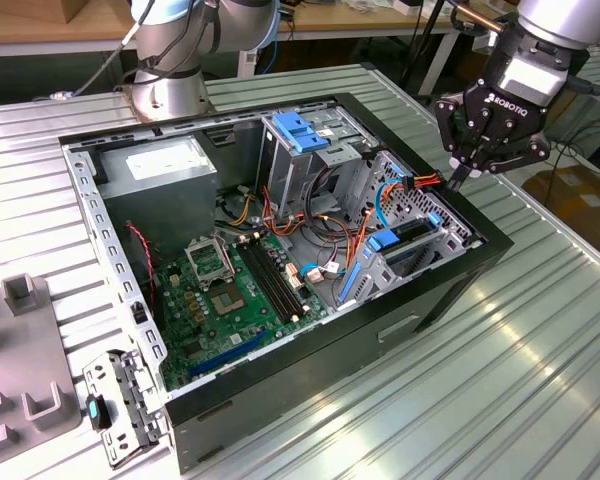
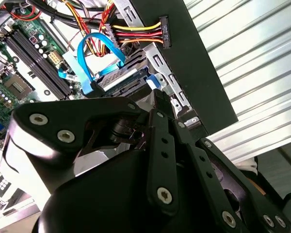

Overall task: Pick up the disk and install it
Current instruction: 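Insert the first disk wire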

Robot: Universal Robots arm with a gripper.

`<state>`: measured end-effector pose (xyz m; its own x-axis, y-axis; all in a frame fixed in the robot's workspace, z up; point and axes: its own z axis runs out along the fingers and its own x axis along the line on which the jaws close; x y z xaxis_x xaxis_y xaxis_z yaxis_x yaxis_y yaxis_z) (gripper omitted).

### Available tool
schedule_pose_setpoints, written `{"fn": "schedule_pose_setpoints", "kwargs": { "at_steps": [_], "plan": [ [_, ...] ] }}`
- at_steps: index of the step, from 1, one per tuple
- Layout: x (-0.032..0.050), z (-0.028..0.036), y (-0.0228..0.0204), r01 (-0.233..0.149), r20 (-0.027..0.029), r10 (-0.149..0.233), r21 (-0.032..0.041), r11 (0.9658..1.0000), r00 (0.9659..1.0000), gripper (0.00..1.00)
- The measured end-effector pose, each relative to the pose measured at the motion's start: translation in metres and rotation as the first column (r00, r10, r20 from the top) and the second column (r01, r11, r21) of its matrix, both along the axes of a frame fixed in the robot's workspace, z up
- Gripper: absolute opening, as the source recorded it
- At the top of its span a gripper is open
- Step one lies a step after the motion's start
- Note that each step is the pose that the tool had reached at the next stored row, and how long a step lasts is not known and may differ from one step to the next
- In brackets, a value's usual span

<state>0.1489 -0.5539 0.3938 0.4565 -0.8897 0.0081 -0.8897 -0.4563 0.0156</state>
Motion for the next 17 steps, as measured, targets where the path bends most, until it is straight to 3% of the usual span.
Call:
{"fn": "schedule_pose_setpoints", "kwargs": {
  "at_steps": [6,17],
  "plan": [
    [0.0000,0.0023,0.0001,-0.004,0.0000,0.004,0.0002,1.0000,1.0000,0.11],
    [0.0054,0.0009,0.0059,-0.083,0.0000,0.083,0.0002,0.9966,0.9966,0.11]
  ]
}}
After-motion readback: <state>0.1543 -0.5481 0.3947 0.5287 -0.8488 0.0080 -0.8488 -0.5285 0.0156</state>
